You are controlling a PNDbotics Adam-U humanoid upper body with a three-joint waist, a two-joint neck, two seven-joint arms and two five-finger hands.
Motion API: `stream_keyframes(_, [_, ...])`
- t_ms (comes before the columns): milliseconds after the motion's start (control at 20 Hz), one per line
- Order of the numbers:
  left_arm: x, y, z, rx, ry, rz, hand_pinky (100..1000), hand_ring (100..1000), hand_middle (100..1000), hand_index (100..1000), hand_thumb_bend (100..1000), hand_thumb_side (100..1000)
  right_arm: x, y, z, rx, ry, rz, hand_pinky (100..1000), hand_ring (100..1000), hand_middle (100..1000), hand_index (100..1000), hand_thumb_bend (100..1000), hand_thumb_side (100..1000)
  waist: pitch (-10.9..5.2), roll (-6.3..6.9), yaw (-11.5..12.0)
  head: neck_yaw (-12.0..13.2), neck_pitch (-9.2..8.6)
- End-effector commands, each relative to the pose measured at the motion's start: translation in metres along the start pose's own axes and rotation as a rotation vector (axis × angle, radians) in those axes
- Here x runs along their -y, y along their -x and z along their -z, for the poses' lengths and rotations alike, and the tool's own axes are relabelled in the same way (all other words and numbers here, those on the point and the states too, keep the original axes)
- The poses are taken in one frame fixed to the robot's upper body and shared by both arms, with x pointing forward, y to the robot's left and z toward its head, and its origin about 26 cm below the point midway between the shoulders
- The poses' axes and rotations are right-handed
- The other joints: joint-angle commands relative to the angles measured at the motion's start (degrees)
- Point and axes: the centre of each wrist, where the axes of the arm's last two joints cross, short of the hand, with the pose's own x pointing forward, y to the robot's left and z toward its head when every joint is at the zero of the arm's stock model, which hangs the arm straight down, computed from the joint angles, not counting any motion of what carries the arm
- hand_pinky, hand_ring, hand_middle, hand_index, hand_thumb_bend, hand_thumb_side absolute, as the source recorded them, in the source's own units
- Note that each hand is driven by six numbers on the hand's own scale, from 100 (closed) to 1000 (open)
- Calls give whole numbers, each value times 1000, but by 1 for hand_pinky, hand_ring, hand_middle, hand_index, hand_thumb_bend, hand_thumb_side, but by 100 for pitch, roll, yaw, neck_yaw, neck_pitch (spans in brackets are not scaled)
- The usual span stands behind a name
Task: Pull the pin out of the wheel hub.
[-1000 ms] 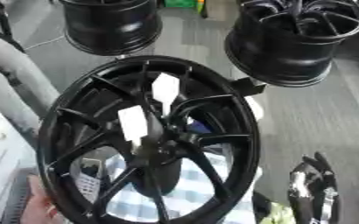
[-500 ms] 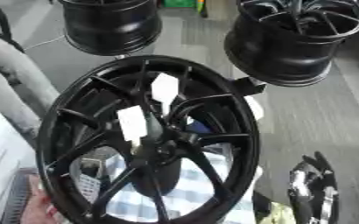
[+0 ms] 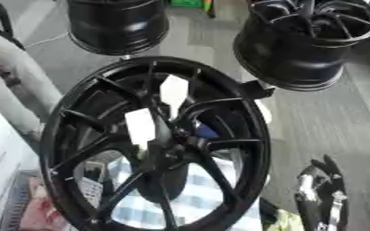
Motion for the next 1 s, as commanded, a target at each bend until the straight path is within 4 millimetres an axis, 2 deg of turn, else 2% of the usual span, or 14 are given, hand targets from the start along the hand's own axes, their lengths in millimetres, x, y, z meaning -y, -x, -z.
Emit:
stream_keyframes(50, [33, -36, -2, 40, -193, -309, 713, 675, 741, 874, 100, 809, 1, -7, 8, 37, 10, 3, 517, 525, 713, 887, 100, 560, -31, 66, -15, -27, 29])
stream_keyframes(100, [50, -48, -3, 50, -269, -512, 712, 674, 740, 874, 100, 814, 2, -7, 8, 41, 9, 2, 517, 525, 714, 887, 100, 559, -31, 71, -19, -38, 29])
stream_keyframes(200, [62, -54, -3, 45, -332, -825, 709, 672, 738, 874, 100, 828, 2, -8, 9, 46, 7, 2, 517, 525, 714, 889, 100, 557, -39, 63, -11, -57, 29])
stream_keyframes(350, [74, -53, -1, 22, -340, -1035, 706, 669, 735, 873, 100, 845, 3, -9, 9, 50, 11, 2, 517, 525, 714, 890, 100, 554, -46, 40, -25, -102, 29])
stream_keyframes(1000, [93, -59, 7, 7, -318, -1133, 700, 655, 723, 873, 100, 842, 3, -11, 9, 54, 5, 1, 517, 526, 713, 893, 100, 551, -70, 13, 13, -84, 29])
